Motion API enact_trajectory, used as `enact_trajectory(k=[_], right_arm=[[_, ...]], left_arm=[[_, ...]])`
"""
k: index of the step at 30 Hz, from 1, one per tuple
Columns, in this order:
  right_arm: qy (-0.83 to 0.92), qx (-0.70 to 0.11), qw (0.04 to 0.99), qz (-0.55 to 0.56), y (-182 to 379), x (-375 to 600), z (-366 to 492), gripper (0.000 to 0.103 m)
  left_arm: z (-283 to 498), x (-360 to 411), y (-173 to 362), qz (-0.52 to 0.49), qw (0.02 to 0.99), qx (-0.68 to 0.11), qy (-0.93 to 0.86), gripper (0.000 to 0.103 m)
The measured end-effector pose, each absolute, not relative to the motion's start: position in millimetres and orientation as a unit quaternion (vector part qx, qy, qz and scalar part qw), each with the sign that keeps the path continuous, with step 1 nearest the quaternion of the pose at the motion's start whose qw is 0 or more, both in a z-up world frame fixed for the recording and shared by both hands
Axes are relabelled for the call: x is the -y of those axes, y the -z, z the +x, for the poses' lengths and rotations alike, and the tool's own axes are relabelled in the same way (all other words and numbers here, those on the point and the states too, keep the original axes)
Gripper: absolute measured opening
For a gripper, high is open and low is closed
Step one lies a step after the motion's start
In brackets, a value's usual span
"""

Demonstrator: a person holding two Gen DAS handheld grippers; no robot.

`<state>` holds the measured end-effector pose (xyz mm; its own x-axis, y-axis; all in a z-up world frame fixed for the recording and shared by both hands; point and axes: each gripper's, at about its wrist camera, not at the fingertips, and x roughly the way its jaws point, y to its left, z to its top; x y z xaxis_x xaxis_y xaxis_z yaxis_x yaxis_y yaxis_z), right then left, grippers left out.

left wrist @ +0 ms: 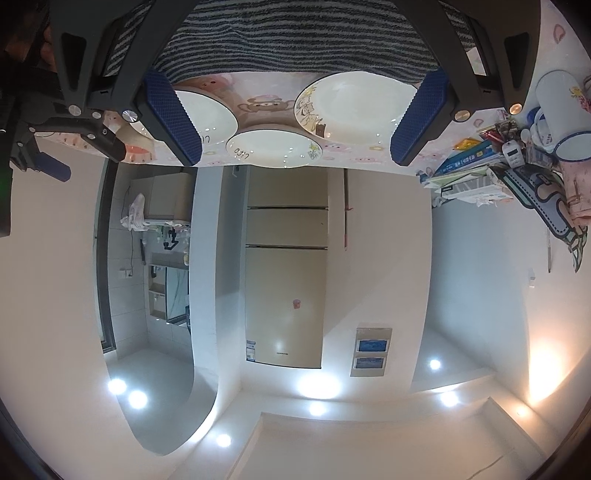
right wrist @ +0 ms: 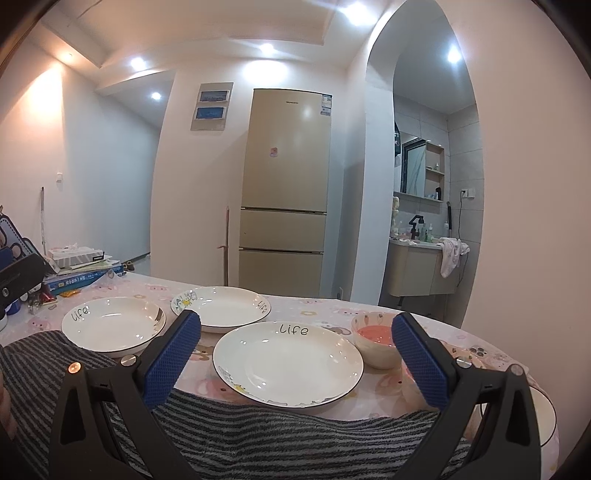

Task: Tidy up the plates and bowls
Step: 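Reach both tools to the nearest white 'Life' plate and close on its rim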

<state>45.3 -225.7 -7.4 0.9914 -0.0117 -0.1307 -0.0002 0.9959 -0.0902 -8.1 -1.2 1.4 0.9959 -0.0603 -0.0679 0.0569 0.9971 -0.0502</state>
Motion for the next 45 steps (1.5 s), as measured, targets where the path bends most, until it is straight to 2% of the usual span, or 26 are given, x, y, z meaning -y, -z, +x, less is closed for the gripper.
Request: enact_trajectory(k=[7, 14, 19, 21, 27, 28, 30, 32, 37, 41, 45], right_arm=[[-0.001, -0.040, 0.997, -0.062, 2, 219, 35, 0.101], [-0.106, -0.117, 0.987, 0.005, -45, 236, 49, 0.089], [-0.155, -0.138, 0.977, 0.036, -88, 235, 76, 0.086], [-0.161, -0.143, 0.976, 0.043, -102, 225, 88, 0.086], [-0.190, -0.166, 0.966, 0.053, -133, 187, 139, 0.080], [-0.201, -0.177, 0.962, 0.058, -132, 180, 149, 0.079], [-0.213, -0.201, 0.954, 0.068, -127, 167, 169, 0.076], [-0.224, -0.231, 0.943, 0.081, -118, 154, 192, 0.073], [-0.234, -0.310, 0.916, 0.098, -66, 128, 234, 0.064], [-0.223, -0.348, 0.905, 0.100, -20, 122, 255, 0.064], [-0.225, -0.404, 0.882, 0.094, 21, 113, 271, 0.058]], left_arm=[[-13, 1, -11, -0.025, 0.998, -0.035, 0.034, 0.103], [1, -13, -49, -0.015, 0.995, -0.093, 0.038, 0.103], [32, -41, -77, -0.042, 0.990, -0.130, 0.029, 0.102], [45, -51, -86, -0.053, 0.988, -0.144, 0.031, 0.092], [94, -88, -93, -0.104, 0.977, -0.187, 0.000, 0.072], [105, -95, -90, -0.111, 0.974, -0.198, -0.009, 0.071], [120, -108, -81, -0.125, 0.967, -0.220, -0.018, 0.058], [133, -127, -59, -0.150, 0.956, -0.252, -0.024, 0.052], [160, -161, -3, -0.181, 0.928, -0.320, -0.066, 0.052], [178, -174, 37, -0.207, 0.908, -0.360, -0.063, 0.051], [190, -171, 59, -0.215, 0.891, -0.396, -0.054, 0.045]])
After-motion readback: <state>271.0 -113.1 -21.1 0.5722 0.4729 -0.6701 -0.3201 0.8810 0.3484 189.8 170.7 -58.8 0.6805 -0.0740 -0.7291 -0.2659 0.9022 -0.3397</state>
